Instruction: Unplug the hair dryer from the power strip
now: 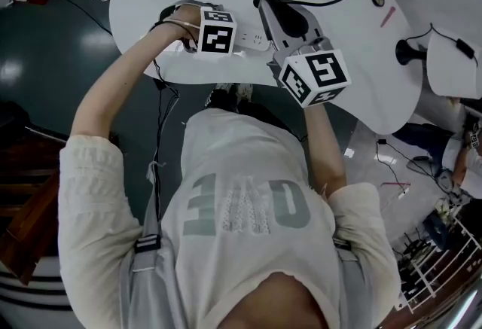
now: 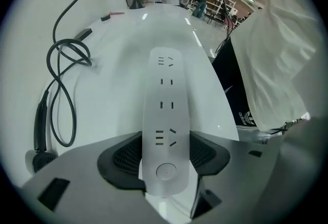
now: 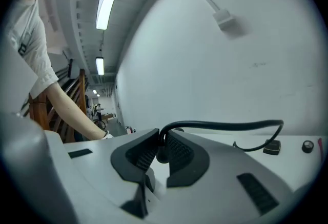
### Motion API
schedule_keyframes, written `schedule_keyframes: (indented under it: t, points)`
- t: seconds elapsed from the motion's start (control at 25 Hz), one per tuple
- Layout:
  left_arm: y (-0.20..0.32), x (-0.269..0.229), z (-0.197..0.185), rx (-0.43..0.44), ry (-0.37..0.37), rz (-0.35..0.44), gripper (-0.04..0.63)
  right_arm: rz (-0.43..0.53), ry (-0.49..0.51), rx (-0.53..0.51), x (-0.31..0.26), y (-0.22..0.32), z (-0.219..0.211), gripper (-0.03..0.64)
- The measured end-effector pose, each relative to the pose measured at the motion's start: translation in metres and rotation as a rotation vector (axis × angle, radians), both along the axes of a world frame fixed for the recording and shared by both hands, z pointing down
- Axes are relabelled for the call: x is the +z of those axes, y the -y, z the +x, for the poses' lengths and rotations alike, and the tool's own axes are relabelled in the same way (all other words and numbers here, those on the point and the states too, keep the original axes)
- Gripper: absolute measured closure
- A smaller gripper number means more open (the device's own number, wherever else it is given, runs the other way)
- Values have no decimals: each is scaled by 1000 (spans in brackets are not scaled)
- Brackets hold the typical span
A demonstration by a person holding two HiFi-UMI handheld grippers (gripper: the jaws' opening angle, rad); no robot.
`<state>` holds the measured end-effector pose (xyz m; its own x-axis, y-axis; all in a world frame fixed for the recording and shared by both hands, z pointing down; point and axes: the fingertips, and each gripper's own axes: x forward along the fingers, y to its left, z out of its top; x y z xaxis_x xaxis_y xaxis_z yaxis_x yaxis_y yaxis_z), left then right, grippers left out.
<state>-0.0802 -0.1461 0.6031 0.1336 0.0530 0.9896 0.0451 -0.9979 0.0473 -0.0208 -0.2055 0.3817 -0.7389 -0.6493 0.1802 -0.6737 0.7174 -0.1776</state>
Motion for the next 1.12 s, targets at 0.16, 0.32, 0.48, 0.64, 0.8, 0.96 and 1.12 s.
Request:
schedule_keyframes:
  t: [0.16,0.32,0.48,0.64,0.8,0.96,1.12]
  points:
    - [0,0,1,-2,19,6,327,-13,50,17,-9,-2,8,568]
    - [0,0,1,-6,28,9,327,-27,84,16,-16,-5,12,568]
    - [0,1,0,-7,37,12,327,-70,80,9,-7,-11,17,566]
    - [0,1,1,-7,42,12,327,-186,67,23,27,-27,37,566]
    - [0,0,0,-8,48,13,327,-320,147,77,51,-36,56,566]
    - [0,1,-1,-8,48,11,327,-493,299,147,76,-40,73,566]
    - [0,1,-2,-9,53,12,327,-671,460,221,109,-44,85,566]
